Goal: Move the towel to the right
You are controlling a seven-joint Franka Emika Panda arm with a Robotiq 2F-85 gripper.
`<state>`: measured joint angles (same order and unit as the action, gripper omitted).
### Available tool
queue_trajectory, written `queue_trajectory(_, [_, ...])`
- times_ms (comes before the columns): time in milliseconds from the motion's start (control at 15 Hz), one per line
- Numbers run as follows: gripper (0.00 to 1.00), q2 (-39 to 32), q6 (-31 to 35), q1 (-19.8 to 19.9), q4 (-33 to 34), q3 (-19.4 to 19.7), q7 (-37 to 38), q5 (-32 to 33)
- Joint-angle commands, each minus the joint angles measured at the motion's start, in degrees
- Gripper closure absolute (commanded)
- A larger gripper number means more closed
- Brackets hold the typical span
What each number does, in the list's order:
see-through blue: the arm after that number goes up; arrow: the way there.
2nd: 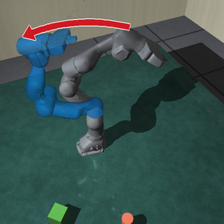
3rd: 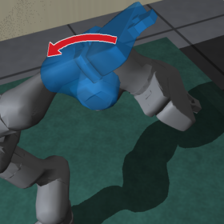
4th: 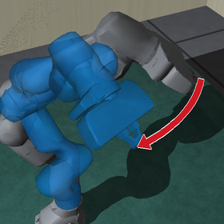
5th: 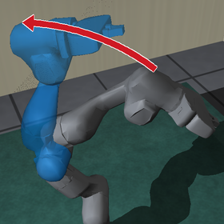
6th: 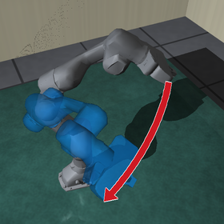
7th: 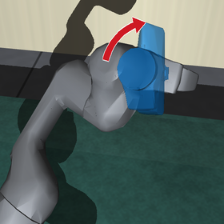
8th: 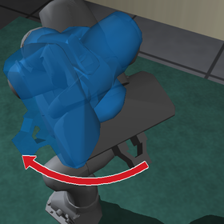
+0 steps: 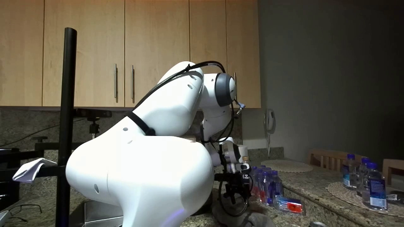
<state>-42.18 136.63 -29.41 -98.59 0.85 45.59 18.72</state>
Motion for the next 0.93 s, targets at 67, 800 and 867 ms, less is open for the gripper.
queue_trajectory(67, [0.00,-2.4,5.3,0.3,1.1,0.4,5.4,-2.7])
queue_trajectory(800, [0.00,-7.1,7.5,-3.4,3.6,6.5,15.0,-2.0])
queue_trajectory(867, [0.00,-7.5,7.6,-3.0,3.8,6.6,15.0,-2.2])
